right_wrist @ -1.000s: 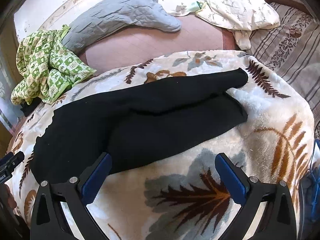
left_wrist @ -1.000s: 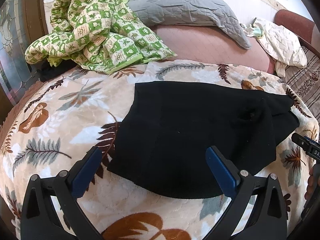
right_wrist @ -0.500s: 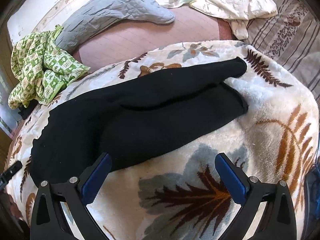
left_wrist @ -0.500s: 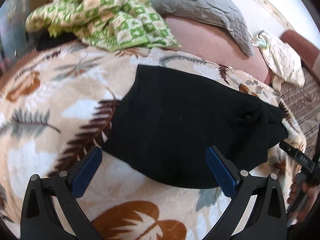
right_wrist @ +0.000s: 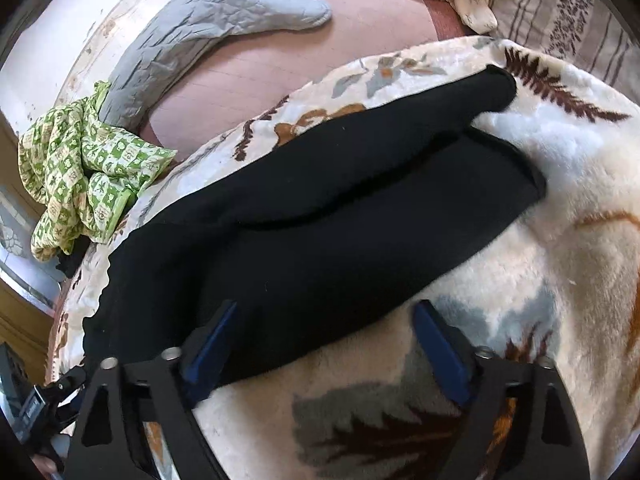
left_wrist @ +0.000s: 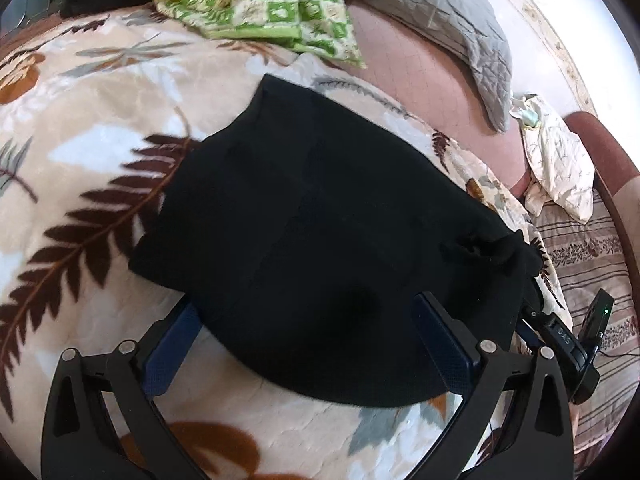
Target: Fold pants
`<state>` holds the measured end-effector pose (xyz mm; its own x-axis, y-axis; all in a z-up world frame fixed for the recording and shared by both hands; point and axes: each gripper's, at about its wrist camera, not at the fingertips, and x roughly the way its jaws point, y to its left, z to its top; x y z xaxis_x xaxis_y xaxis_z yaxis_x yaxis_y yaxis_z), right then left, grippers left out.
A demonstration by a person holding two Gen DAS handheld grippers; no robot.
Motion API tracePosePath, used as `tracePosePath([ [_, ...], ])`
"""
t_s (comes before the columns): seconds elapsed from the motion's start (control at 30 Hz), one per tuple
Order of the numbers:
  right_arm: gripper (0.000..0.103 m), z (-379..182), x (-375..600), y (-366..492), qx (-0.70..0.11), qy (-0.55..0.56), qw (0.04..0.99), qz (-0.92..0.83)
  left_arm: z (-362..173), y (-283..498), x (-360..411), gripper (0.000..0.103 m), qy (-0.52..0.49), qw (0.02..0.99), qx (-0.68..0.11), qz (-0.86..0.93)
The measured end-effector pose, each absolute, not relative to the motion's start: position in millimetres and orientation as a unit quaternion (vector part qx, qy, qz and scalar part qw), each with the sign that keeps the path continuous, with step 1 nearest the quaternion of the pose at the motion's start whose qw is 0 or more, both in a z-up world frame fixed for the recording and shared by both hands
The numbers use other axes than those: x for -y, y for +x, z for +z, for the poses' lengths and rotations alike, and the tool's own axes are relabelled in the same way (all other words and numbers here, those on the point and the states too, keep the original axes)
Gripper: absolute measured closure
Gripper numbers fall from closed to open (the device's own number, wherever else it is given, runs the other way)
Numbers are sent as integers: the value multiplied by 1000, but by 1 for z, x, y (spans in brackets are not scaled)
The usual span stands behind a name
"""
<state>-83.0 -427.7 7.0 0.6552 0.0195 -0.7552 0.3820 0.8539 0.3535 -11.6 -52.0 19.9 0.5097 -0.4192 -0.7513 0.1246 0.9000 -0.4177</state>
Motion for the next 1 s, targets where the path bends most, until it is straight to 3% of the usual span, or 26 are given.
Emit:
tracePosePath([
  [0.03,35,6,428,-80,-399,248,877,-104,20,-10,52,20,-156,855,-469,-158],
  [0.07,41,5,429,-78,-398,248,877,-104,19,-9,53,49,-153,855,-471,-152],
  [0.1,57,4,431,-76,-394,249,878,-106,18,-6,54,82,-149,856,-475,-142],
  [0.13,80,3,433,-74,-392,253,878,-108,17,-3,53,88,-151,854,-477,-140],
  [0.17,92,1,435,-73,-392,258,876,-111,15,1,52,88,-163,847,-485,-145],
  [0.27,99,5,437,-81,-385,272,876,-105,24,-3,47,91,-160,851,-478,-150],
  [0.5,99,51,436,-139,-386,262,879,-98,64,-33,10,92,-134,871,-446,-154],
  [0.6,97,43,433,-173,-410,274,865,-88,59,-40,-5,92,-126,869,-455,-147],
  [0.67,87,27,431,-186,-441,277,849,-91,49,-42,-8,92,-120,865,-467,-137],
  [0.73,60,22,441,-199,-447,294,838,-111,41,-43,-8,92,-118,862,-476,-129],
  [0.83,39,36,469,-219,-403,314,843,-169,38,-45,-8,92,-119,862,-475,-128],
  [1.0,38,24,509,-201,-430,303,825,-209,38,-45,-7,92,-117,864,-473,-125],
])
